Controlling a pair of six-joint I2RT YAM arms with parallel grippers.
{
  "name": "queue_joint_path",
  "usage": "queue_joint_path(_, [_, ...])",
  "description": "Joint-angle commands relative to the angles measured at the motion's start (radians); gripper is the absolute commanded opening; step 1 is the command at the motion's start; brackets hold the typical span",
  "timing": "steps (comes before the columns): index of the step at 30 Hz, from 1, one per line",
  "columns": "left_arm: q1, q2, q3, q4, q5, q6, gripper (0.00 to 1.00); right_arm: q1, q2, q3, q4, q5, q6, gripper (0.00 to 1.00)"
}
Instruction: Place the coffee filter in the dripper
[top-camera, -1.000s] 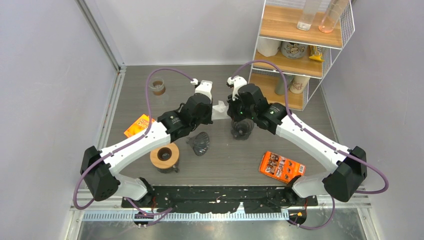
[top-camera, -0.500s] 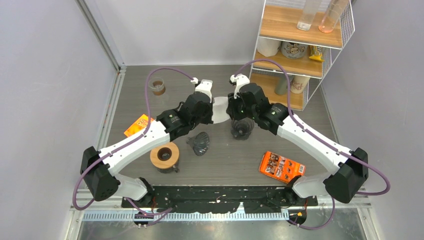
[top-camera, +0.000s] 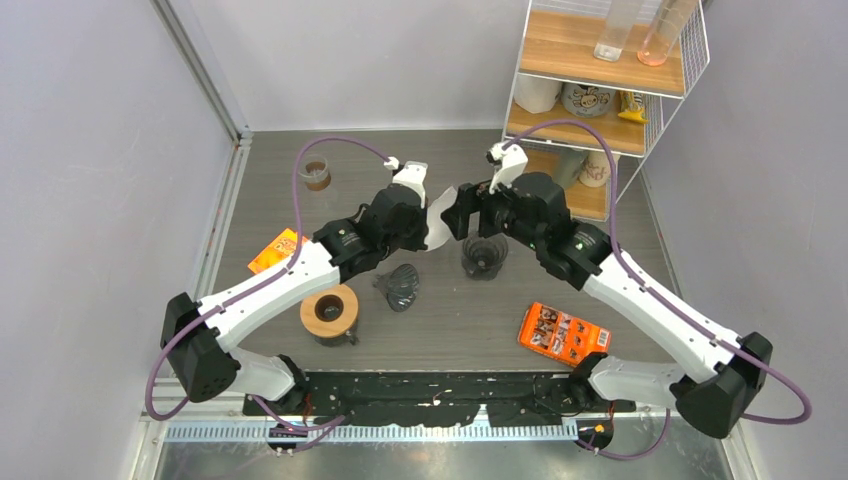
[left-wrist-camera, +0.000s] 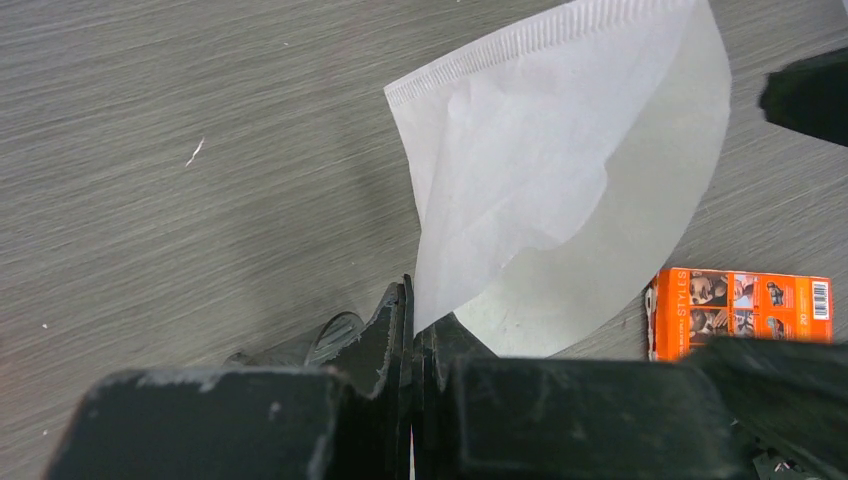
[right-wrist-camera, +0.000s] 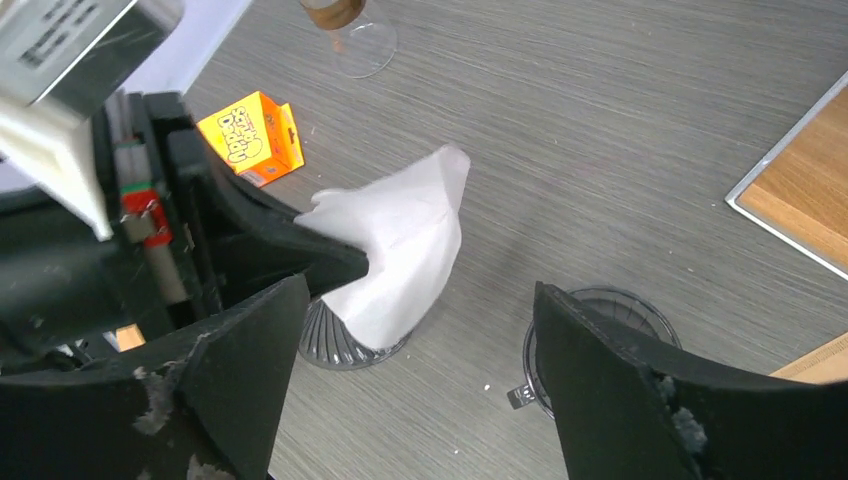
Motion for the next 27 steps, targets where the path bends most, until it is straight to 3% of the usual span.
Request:
queue_joint_path(1, [0.006, -0.026, 0.023, -0.009, -0.013, -0.004, 0.0, -0.002, -0.082, -0.06, 0.119, -0.016, 0.01, 0.92])
queue_joint_path(7, [0.006, -0.027, 0.024, -0.025, -0.059, 0.005, 0.0, -0.005, -0.107, -0.083, 0.134, 0.004, 0.003, 0.99])
queue_joint_path(11, [0.006, -0.036, 0.016, -0.009, -0.084, -0.04, 0.0, -0.008, -0.112, -0.114, 0.165, 0.047, 0.06, 0.96])
queue_joint_path(17, [0.006, -0.051, -0.003, 0.083, -0.034, -0.136, 0.0, -0.008, -0.074, -0.184, 0.3, 0.028, 0.16, 0.98])
queue_joint_path(23, [0.006, -0.067, -0.028, 0.139, 0.0, -0.182, 0.0, -0.008, 0.005, -0.169, 0.343, 0.016, 0.176, 0.75])
queue_joint_path(27, [0.009, -0.088, -0.055, 0.158, 0.007, -0.197, 0.0, -0.009, 0.036, -0.162, 0.337, 0.041, 0.183, 0.43])
